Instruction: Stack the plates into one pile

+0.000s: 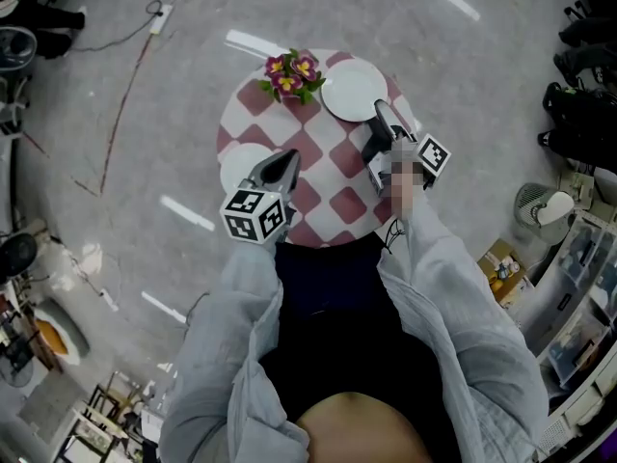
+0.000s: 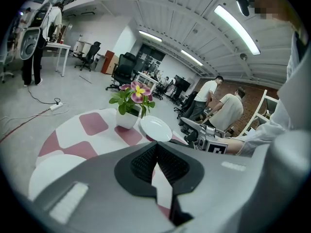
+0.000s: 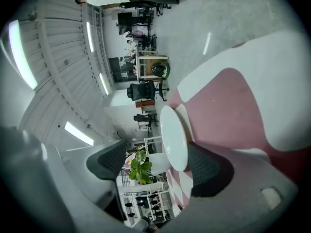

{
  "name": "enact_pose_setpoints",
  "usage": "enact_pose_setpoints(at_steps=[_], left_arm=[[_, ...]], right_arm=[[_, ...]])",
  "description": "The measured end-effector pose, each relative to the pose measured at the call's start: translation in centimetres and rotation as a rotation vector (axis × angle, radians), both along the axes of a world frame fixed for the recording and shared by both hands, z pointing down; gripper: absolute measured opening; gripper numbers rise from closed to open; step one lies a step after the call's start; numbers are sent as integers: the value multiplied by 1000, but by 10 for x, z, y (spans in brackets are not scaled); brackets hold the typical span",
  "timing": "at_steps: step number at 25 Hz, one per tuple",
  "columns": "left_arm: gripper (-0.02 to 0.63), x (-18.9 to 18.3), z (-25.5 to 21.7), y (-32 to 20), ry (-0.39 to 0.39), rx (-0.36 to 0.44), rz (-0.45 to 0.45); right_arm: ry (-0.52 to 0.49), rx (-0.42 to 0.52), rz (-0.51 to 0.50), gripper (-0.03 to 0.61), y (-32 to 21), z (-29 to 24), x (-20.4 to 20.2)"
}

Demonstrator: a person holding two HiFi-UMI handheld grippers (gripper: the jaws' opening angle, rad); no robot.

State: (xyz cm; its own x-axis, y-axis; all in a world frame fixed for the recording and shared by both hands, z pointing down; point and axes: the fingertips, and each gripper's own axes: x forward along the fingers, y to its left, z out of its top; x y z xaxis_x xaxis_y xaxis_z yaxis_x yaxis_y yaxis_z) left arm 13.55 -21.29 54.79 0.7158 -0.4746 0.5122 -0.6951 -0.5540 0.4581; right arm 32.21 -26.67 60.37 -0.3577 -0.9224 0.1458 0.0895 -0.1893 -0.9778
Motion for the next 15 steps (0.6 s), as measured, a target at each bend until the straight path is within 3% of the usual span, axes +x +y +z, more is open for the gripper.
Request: enact_pose_setpoints(at_steps=[4, 9, 11, 15], left_arm=[[12, -3, 2, 6, -5, -11, -7], [12, -10, 6, 12, -21, -23, -14], [12, -13, 5, 13, -24, -24, -19], [12, -21, 4, 17, -26, -27, -29]], right_arm=[[74, -41, -57, 335, -1, 8, -5], [221, -268, -95, 119, 7, 38, -6], [260, -307, -91, 28, 10, 43, -5], [218, -281, -49, 24, 10, 40, -3]])
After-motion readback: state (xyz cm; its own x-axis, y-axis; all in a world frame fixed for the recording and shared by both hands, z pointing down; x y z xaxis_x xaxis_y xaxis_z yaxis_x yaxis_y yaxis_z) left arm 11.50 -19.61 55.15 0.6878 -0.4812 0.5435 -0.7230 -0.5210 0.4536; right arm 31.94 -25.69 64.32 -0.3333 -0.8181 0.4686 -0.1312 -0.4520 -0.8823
